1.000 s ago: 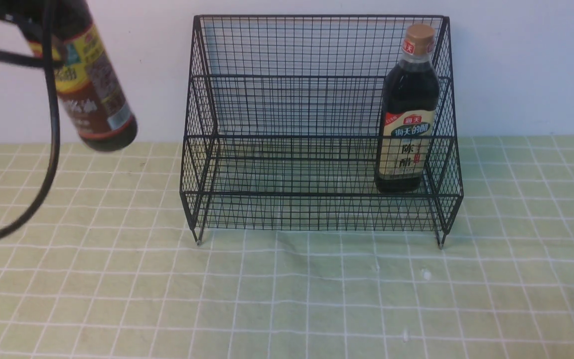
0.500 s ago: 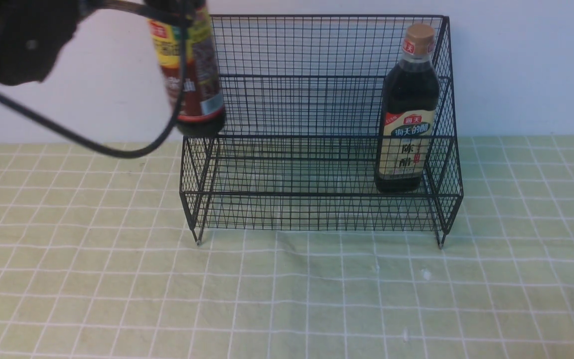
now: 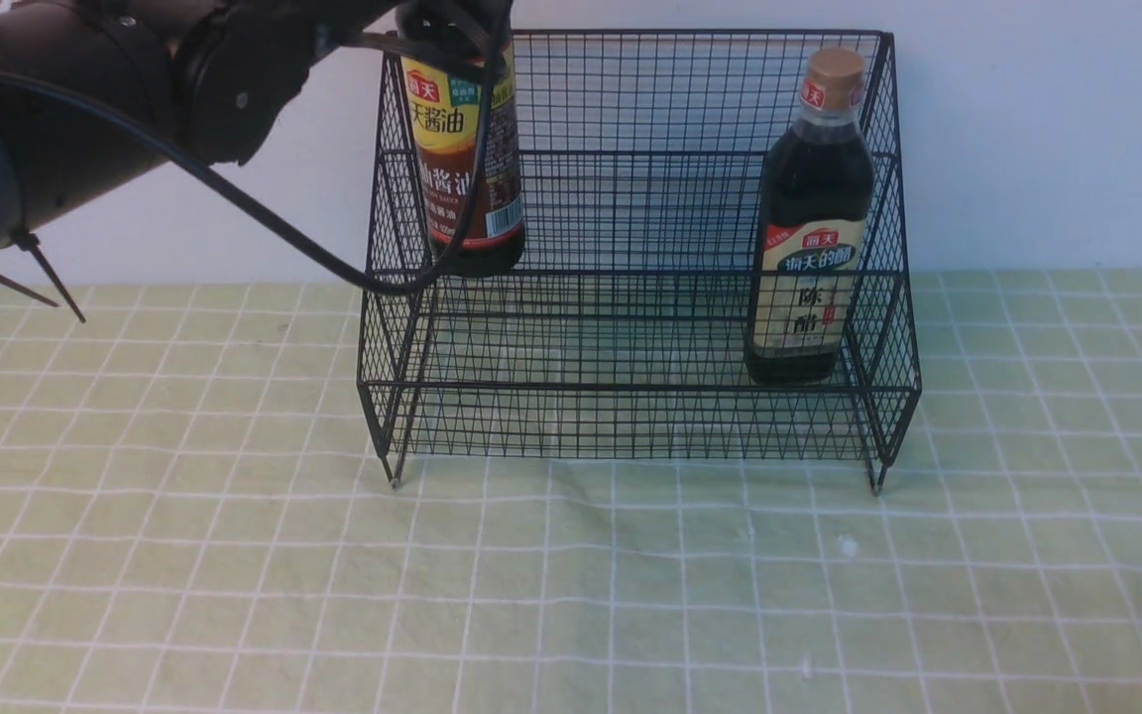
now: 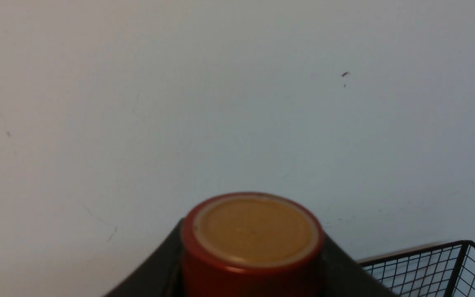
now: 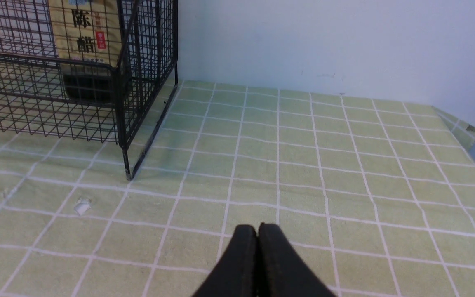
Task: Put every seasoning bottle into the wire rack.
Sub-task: Use the left arm to put the condiment bottle back on the shelf
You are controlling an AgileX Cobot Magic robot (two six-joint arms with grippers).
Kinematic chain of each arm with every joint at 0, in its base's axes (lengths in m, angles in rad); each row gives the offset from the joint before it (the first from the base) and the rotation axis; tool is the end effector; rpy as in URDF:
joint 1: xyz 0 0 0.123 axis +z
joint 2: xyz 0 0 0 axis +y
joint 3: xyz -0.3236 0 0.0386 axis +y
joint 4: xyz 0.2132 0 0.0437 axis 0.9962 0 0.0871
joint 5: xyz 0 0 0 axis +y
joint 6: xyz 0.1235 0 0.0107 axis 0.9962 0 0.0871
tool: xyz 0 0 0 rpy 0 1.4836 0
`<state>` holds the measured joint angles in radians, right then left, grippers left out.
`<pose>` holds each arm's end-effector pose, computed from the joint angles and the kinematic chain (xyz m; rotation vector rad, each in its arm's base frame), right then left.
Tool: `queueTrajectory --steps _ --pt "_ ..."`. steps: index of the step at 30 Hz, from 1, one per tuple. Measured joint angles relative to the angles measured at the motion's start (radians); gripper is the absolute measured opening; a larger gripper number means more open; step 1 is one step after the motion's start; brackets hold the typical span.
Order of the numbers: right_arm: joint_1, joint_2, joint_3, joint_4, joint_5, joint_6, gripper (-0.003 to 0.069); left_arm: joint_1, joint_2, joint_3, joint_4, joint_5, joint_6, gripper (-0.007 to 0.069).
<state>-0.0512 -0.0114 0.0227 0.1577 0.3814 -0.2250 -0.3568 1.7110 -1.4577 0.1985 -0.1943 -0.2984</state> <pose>0.0082 0.0069 0.1624 -0.0658 1.8705 -0.0347 0.3962 -0.1527 0.4298 0.2271 1.5430 -0.3935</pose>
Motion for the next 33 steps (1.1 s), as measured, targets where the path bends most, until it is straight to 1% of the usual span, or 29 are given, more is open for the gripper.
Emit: queueTrajectory --steps 7,12,14,16,23,29,33 --pt "0.0 0.0 0.0 0.0 0.0 0.001 -0.0015 0.0 0.027 -0.01 -0.001 -0.033 0.0 0.0262" --pt "0.0 0.0 0.0 0.0 0.0 0.001 -0.0015 0.001 0.054 -0.009 -0.003 -0.129 0.0 0.0262" --pt "0.0 0.0 0.0 0.0 0.0 0.001 -0.0015 0.001 0.068 -0.001 -0.003 -0.203 0.004 0.0262" --pt "0.0 0.0 0.0 0.0 0.0 0.001 -0.0015 0.001 0.075 0.001 0.001 -0.231 0.006 0.0262" --pt "0.0 0.0 0.0 0.0 0.0 0.001 -0.0015 0.001 0.076 0.003 0.047 -0.235 0.008 0.0262" --pt "0.0 0.0 0.0 0.0 0.0 0.001 -0.0015 0.0 0.095 0.014 0.081 -0.259 0.077 0.0262" --pt "0.0 0.0 0.0 0.0 0.0 0.001 -0.0015 0.0 0.107 0.021 0.083 -0.252 0.086 0.0262"
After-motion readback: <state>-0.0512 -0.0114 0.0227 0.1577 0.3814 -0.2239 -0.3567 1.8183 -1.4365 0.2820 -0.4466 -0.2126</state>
